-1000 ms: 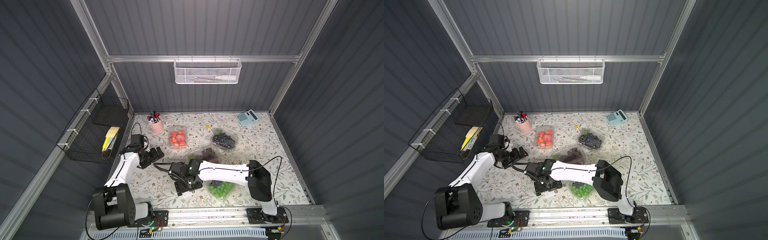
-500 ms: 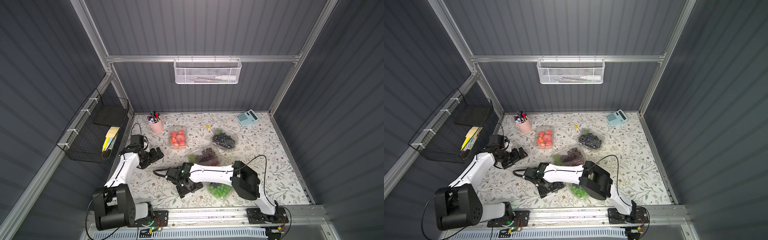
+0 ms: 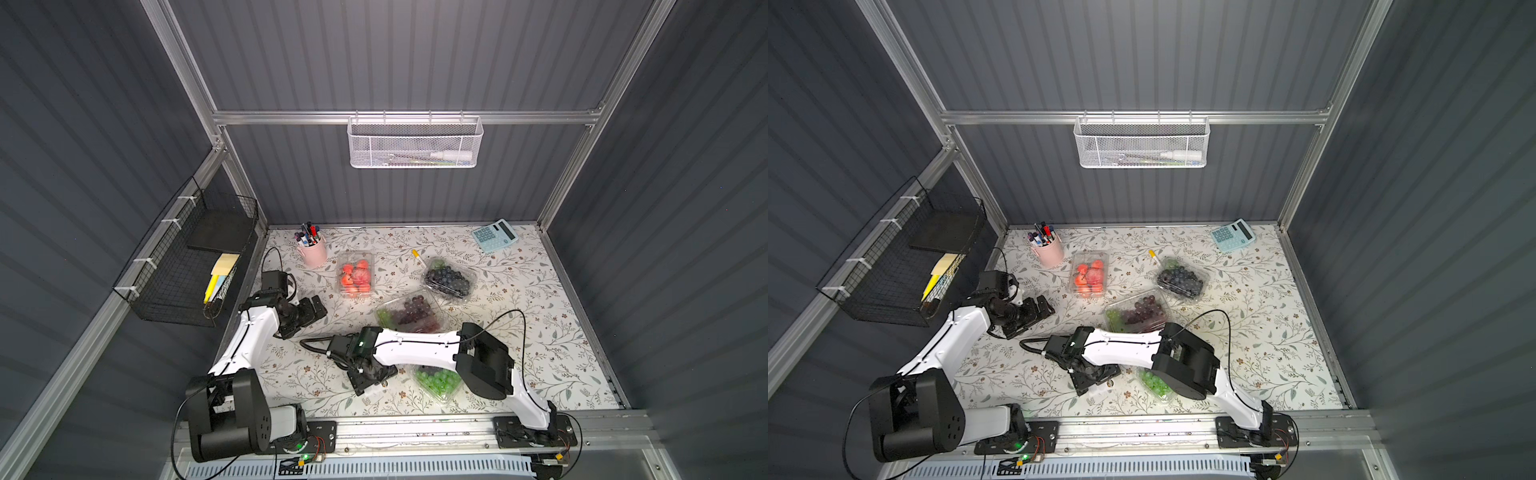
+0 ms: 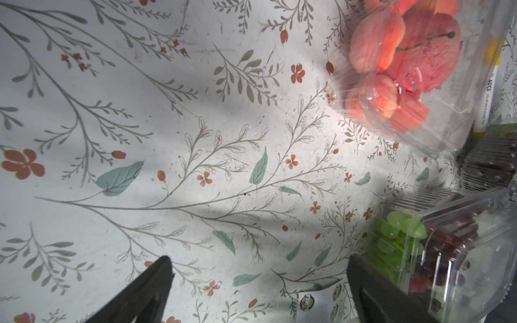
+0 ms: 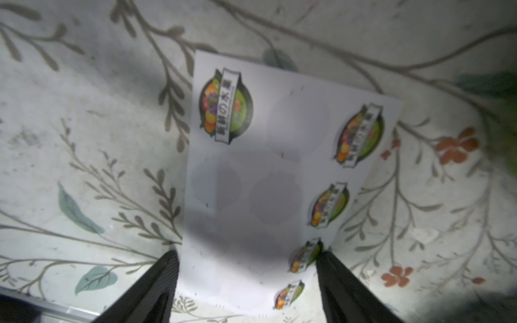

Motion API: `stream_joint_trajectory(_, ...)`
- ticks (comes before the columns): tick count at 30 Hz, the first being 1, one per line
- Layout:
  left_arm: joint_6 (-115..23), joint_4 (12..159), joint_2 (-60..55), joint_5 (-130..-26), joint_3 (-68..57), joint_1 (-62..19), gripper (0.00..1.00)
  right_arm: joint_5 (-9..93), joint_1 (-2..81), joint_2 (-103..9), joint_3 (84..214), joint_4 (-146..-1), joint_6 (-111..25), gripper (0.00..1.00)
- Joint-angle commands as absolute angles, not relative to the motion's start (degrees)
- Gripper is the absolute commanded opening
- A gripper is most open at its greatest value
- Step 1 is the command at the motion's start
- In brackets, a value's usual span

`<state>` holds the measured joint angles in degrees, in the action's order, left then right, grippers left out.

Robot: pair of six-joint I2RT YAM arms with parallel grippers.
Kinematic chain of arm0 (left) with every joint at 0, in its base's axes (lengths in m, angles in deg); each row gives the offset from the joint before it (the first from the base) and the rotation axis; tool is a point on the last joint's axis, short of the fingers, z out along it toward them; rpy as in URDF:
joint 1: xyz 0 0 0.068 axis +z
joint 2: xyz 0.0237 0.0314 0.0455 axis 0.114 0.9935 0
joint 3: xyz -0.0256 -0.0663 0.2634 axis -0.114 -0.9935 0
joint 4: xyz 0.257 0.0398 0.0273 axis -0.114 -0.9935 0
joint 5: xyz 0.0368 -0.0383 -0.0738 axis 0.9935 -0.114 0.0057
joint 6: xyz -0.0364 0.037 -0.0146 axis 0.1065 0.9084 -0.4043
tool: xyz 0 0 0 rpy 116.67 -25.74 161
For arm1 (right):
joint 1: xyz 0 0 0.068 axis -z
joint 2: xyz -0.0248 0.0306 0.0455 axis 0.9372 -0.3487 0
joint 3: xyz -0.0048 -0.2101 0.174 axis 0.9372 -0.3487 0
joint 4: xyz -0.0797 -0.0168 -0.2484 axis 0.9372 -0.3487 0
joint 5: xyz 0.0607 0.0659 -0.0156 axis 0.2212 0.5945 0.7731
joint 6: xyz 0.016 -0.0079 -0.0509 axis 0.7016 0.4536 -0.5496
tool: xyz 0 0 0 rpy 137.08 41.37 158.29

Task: Label fruit boxes
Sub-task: Pick up the label sticker from the center of the board.

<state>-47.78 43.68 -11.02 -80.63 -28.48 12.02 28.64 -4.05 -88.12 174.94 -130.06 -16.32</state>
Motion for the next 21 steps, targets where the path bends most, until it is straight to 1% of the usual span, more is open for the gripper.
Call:
stream_joint_trajectory(1,-47.0,43.1,-12.5,-79.4,-29.1,12.5,1.0,27.9,-3.9,-91.7,175.1,-131.0,-15.2,0.7)
stream_joint_trajectory(6,-46.5,42.7,-14.0,-77.9,-29.8,12.5,0.99,26.6,-3.9,-92.2,174.8,-132.2,-15.0,0.54)
stream_joint_trajectory(8,-46.2,42.4,-14.0,-77.9,-29.7,12.5,0.99,26.0,-3.9,-90.8,173.7,-131.0,-15.2,0.52)
stream_joint_trajectory(10,-45.8,42.1,-13.7,-78.2,-29.6,12.5,0.99,25.1,-3.9,-88.9,171.8,-128.7,-15.8,0.46)
stream_joint_trajectory(13,-45.5,42.3,-13.6,-79.4,-29.5,12.4,0.99,23.3,-3.9,-85.6,168.9,-125.3,-16.8,0.42)
stream_joint_trajectory(16,-45.2,42.8,-13.9,-81.0,-29.3,12.5,0.95,21.5,-4.0,-82.6,166.0,-122.0,-18.1,0.35)
stream_joint_trajectory(18,-45.0,43.2,-14.0,-82.2,-29.1,12.4,0.92,21.0,-3.9,-81.0,164.2,-119.5,-18.7,0.34)
stream_joint_trajectory(19,-44.9,43.4,-14.2,-82.6,-29.1,12.4,0.91,20.8,-3.9,-80.4,163.4,-118.7,-18.7,0.32)
stream_joint_trajectory(21,-44.6,44.0,-14.4,-84.2,-29.1,12.4,0.86,20.6,-3.9,-78.8,161.4,-116.0,-19.2,0.31)
